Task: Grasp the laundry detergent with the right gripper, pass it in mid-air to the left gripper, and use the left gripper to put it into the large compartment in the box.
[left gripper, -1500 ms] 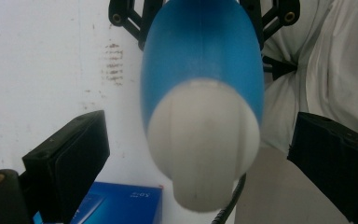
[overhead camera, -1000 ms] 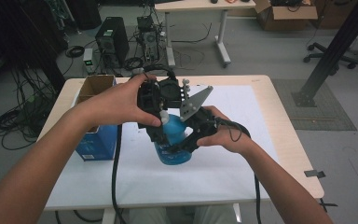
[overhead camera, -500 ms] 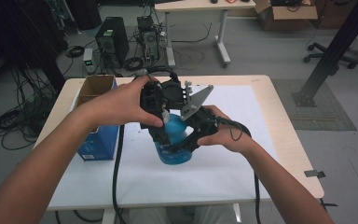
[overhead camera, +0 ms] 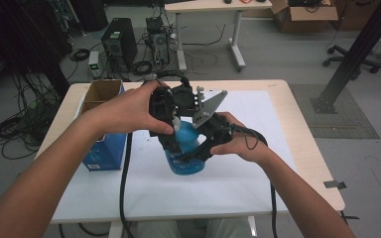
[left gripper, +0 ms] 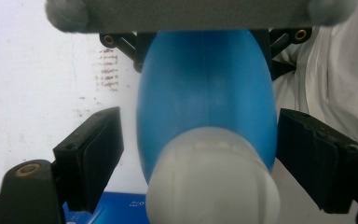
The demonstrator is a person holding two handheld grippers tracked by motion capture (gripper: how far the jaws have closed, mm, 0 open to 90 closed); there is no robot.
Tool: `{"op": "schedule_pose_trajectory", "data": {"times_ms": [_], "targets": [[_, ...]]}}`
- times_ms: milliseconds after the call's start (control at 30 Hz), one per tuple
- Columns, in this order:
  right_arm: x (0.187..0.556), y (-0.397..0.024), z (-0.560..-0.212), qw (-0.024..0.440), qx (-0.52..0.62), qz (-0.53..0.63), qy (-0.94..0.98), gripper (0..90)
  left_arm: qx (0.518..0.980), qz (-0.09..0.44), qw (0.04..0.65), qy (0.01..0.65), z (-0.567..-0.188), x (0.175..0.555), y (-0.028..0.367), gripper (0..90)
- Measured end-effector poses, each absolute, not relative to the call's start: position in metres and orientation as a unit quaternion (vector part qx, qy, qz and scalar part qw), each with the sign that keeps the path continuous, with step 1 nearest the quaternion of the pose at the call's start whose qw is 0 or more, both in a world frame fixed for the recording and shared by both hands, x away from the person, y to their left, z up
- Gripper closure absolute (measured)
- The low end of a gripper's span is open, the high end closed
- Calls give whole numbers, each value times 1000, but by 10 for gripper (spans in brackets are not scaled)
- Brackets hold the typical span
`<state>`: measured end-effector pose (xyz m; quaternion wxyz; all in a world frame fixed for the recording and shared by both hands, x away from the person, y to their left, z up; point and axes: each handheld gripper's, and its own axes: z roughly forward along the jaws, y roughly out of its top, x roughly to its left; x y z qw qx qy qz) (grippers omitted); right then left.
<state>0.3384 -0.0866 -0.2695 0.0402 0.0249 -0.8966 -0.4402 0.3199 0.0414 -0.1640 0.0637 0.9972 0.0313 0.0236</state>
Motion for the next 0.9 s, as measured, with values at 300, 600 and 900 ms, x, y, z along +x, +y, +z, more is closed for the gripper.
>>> {"op": "schedule_pose_trajectory", "data": {"times_ms": [300,600,900], "targets": [[339,-88,-270,37,25,-440,-897,438,997,22,64,30,-166,321,41,227],[338,-88,-271,39,22,-438,-898,438,997,19,68,26,-166,320,40,295],[338,-90,-271,39,23,-439,-898,438,997,18,67,22,-168,320,39,327]]}}
